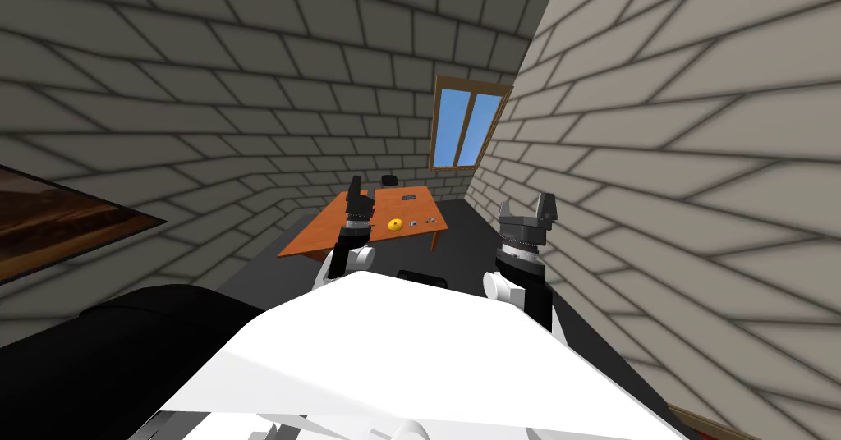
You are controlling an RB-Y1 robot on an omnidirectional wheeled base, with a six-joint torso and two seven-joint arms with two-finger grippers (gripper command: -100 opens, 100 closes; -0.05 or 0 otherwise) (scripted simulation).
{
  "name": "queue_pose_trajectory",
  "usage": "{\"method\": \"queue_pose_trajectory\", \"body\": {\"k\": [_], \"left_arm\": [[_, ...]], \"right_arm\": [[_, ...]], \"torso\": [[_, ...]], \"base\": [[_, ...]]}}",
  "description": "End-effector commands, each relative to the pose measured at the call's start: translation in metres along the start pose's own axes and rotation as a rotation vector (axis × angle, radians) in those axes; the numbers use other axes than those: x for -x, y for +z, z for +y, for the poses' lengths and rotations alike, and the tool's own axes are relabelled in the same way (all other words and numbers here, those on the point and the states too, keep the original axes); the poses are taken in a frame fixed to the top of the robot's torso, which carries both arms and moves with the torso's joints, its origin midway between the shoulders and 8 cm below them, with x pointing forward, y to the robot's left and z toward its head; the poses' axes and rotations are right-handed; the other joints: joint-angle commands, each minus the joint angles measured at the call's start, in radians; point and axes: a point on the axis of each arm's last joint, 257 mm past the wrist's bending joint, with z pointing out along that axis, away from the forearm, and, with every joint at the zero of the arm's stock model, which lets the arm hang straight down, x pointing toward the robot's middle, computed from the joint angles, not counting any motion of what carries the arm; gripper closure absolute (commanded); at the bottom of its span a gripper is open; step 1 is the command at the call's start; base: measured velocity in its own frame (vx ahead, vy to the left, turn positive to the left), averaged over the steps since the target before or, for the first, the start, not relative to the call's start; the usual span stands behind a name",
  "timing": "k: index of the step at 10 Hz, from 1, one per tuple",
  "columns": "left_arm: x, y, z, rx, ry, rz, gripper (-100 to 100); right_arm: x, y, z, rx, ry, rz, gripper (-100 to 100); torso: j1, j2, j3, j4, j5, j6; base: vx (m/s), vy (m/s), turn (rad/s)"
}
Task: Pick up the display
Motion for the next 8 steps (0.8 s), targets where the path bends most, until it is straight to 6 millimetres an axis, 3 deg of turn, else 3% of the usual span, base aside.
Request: {"method": "queue_pose_trajectory", "body": {"k": [1,4,8], "left_arm": [[-0.003,-0.002,0.015,0.039,0.000,0.033,-100],[-0.004,-0.008,0.051,0.135,-0.014,0.067,-100],[0.004,-0.026,0.117,0.326,-0.057,0.082,-100]], "right_arm": [[0.000,0.000,0.000,0.000,0.000,0.000,0],[0.000,0.000,0.000,0.000,0.000,0.000,0],[0.000,0.000,0.000,0.000,0.000,0.000,0]], "torso": [[0.000,0.000,0.000,0.000,0.000,0.000],[-0.001,-0.002,-0.001,0.000,0.000,0.000],[-0.001,-0.003,-0.002,-0.001,0.000,0.000]], "base": [[0.009,-0.009,-0.079],[0.027,-0.017,-0.105],[0.039,-0.020,-0.142]]}}
